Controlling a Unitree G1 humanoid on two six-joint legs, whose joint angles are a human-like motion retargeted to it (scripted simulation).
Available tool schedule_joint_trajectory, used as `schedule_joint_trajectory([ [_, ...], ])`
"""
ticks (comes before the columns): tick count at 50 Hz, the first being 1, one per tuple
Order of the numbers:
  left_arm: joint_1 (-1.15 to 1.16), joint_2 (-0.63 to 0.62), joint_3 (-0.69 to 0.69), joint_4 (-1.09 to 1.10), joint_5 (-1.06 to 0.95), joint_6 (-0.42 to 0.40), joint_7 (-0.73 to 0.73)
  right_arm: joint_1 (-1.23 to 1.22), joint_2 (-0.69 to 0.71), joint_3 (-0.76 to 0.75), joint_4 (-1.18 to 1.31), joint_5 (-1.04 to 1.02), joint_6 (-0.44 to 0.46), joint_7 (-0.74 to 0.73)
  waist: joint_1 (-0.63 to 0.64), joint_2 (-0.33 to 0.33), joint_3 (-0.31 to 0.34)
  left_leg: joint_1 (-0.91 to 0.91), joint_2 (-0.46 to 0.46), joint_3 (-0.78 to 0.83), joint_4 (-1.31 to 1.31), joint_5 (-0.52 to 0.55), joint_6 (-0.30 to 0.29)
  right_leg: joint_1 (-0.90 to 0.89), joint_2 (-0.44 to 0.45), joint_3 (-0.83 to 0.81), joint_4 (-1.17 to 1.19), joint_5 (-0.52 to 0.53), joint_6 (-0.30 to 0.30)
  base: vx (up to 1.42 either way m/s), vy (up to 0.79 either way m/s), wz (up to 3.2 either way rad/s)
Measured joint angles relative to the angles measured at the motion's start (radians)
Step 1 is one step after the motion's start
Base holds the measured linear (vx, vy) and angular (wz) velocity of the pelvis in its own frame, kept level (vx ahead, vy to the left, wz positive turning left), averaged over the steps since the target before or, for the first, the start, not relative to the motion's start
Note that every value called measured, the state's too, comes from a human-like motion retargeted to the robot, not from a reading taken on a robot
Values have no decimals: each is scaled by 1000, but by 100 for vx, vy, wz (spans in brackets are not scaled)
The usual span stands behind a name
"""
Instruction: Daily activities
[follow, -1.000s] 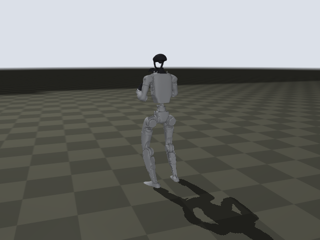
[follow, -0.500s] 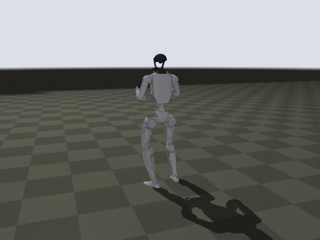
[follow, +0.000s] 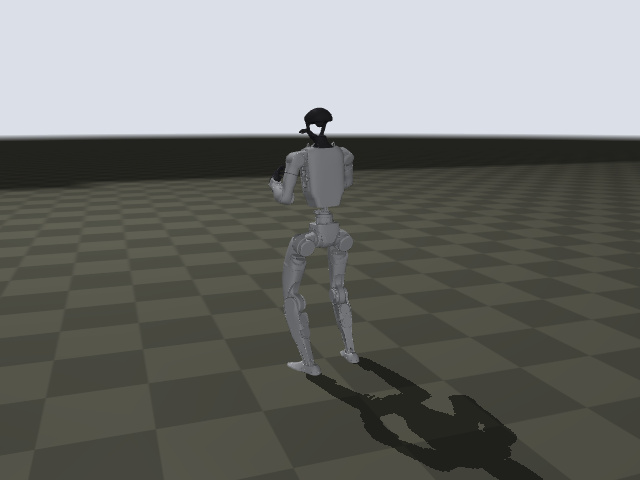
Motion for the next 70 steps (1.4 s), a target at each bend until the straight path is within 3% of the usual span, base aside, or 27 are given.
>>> schedule_joint_trajectory([
  [8,-22,-6,40,0,21,20,25,-37,45,-8,42,-12,25,-24,29,33,3,-31,8,-32,28,-4,-5,4,3,-32,0,-7,-10,0,-1,17],
  [18,-160,5,52,-60,125,29,64,142,87,29,107,116,29,110,14,77,3,-60,5,-59,52,0,-18,9,-2,-63,-12,-14,-18,0,0,0],
  [27,-65,12,71,4,108,27,116,-58,76,-21,77,53,20,-63,35,48,-28,-64,4,-58,8,12,-4,4,12,-50,-53,22,-16,0,0,0],
  [30,-121,26,88,-33,123,23,107,73,68,10,154,78,20,6,38,57,-36,-75,2,-62,19,0,-3,0,9,-57,-48,9,-15,0,0,0],
  [35,-398,78,124,-141,248,27,148,381,27,76,351,177,73,300,17,96,-75,-79,-19,-73,1,18,-16,4,-11,-74,-50,-3,-31,2,0,28],
  [38,-519,122,119,-151,303,49,168,448,6,62,362,234,95,393,-10,118,-95,-87,-28,-84,-3,24,-19,4,-15,-76,-52,-1,-35,1,1,31],
  [43,-470,150,84,-75,274,68,130,335,20,-28,200,273,98,346,-26,115,-109,-84,-33,-100,-58,56,-23,18,-1,-82,-117,44,-29,0,0,5],
  [48,-226,76,64,-12,240,87,65,85,86,-73,69,104,84,184,19,67,-99,-110,-29,-126,-5,37,-21,7,-3,-89,-73,38,-34,0,0,4],
  [53,-107,28,61,-2,252,90,50,-2,109,-56,63,3,82,133,39,33,-88,-136,-30,-152,28,28,-26,-4,-3,-95,-45,30,-48,-2,-2,24],
  [58,-257,70,61,-26,273,84,110,130,82,6,166,90,87,168,-6,53,-106,-132,-32,-161,-7,52,-37,11,2,-112,-79,41,-47,-1,-3,23],
  [65,-588,111,72,-63,348,93,228,393,-1,30,309,222,121,345,-58,118,-122,-177,-27,-187,37,43,-54,4,11,-126,-76,32,-55,-1,-1,20],
  [70,-572,78,48,-25,356,100,193,360,15,37,275,217,135,413,-26,130,-110,-205,-25,-193,77,27,-54,-10,8,-132,-55,20,-62,0,0,0],
])
